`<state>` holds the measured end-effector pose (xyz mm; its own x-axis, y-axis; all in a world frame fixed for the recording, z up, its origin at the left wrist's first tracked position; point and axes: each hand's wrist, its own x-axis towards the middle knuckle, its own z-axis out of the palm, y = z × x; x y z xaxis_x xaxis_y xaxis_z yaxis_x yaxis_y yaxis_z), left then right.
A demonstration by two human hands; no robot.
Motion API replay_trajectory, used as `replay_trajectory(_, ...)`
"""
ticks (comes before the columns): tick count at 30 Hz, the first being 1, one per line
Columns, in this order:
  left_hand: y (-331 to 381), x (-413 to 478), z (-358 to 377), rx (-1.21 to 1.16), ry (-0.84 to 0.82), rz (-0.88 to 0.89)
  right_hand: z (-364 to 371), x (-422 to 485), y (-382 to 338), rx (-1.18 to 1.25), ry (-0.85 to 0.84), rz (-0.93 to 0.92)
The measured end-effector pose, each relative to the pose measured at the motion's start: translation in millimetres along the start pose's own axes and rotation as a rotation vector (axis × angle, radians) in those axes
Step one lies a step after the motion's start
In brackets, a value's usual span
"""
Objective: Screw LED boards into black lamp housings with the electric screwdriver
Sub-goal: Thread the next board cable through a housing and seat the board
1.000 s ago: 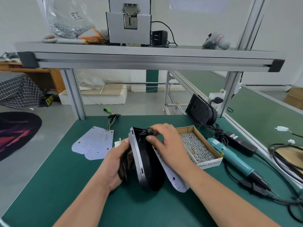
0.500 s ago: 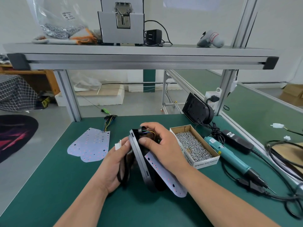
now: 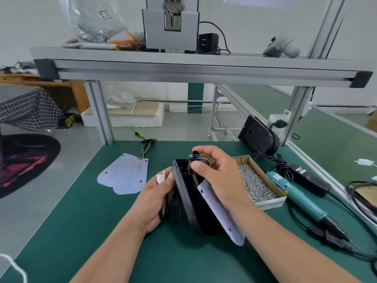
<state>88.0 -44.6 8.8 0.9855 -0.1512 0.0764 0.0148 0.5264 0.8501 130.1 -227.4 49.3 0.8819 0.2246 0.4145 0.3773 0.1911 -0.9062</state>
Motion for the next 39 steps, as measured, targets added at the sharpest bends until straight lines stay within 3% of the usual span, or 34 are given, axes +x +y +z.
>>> replay_trajectory(8, 3.1, -1.7, 0.6, 0.012, 0.153, 0.018, -5.3, 6.7, -3.3, -0.365, -0.003, -0.02)
replay_trajectory(17, 0.5, 0.4, -3.3, -0.05, 0.094, 0.023, -1.3, 3.6, -7.1, -0.561, -0.121, 0.022)
replay_trajectory(22, 2.9, 0.3, -8.9, -0.019, 0.09, 0.021, 2.0, 1.1, -9.7, -0.793, -0.171, 0.049)
replay_trajectory(29, 6.0, -0.2, -12.6, 0.073, -0.019, 0.038, 2.9, -1.5, -15.4, -0.816, -0.17, -0.04)
replay_trajectory(33, 8.4, 0.4, -13.6, 0.123, -0.074, 0.056, 0.2, -4.1, -16.4, -0.678, -0.145, -0.023)
replay_trajectory(39, 4.1, 4.0, -4.6, 0.309, 0.165, 0.096, -1.0, -3.2, -8.0, -0.676, -0.187, 0.015)
